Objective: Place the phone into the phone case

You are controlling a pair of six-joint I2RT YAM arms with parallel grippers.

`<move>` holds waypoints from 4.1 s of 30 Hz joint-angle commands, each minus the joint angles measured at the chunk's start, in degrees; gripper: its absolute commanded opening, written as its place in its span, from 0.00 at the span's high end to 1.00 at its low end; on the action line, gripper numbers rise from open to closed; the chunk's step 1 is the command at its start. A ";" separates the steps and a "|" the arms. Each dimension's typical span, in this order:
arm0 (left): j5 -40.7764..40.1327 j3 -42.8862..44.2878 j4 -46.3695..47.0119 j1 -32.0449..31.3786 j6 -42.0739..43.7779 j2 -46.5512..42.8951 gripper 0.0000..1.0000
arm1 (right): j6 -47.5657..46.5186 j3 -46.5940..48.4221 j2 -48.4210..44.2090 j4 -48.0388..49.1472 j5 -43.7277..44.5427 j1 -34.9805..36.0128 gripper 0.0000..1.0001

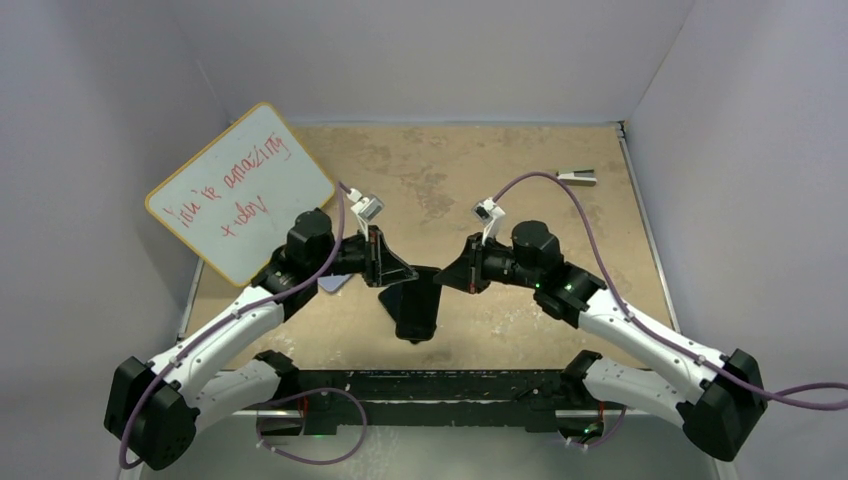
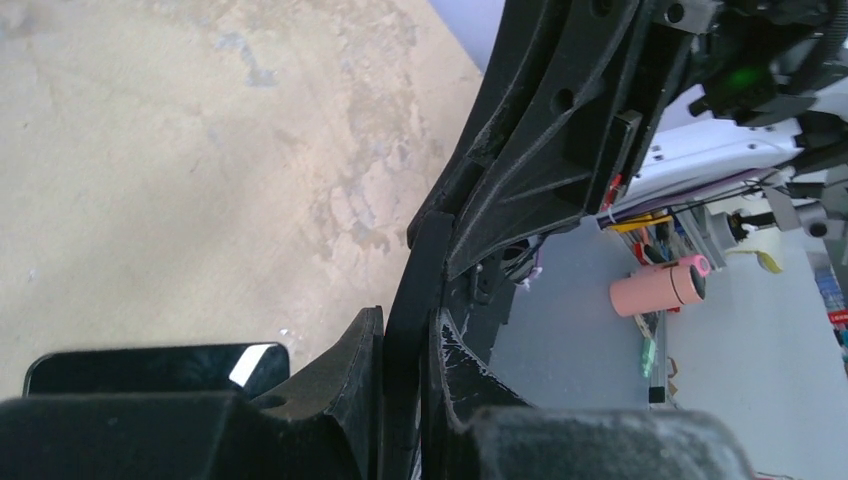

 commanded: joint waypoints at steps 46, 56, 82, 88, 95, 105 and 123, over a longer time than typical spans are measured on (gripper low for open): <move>-22.39 8.39 -23.68 0.21 17.31 -10.58 0.12 | -6.08 4.75 8.49 -6.97 -5.82 -15.43 1.00; -29.34 8.33 -29.09 0.15 21.32 -11.74 0.11 | -16.43 20.53 31.25 -23.70 -9.99 -23.84 1.00; -31.90 8.18 -30.37 0.15 21.35 -15.04 0.11 | -17.24 28.33 45.58 -34.49 11.24 -30.34 0.60; -32.71 8.33 -30.59 0.16 21.35 -15.46 0.11 | -14.49 23.21 38.61 -29.96 7.17 -29.46 0.68; -34.43 8.31 -30.77 0.15 21.25 -16.34 0.11 | -8.65 15.20 33.30 -19.09 3.34 -24.49 0.78; -35.92 8.37 -30.93 0.23 21.32 -15.91 0.11 | -4.45 6.69 34.23 -6.61 3.68 -20.59 0.89; -41.41 8.81 -31.76 0.21 20.61 -15.50 0.10 | -3.44 2.79 25.28 -9.49 9.08 -16.50 0.71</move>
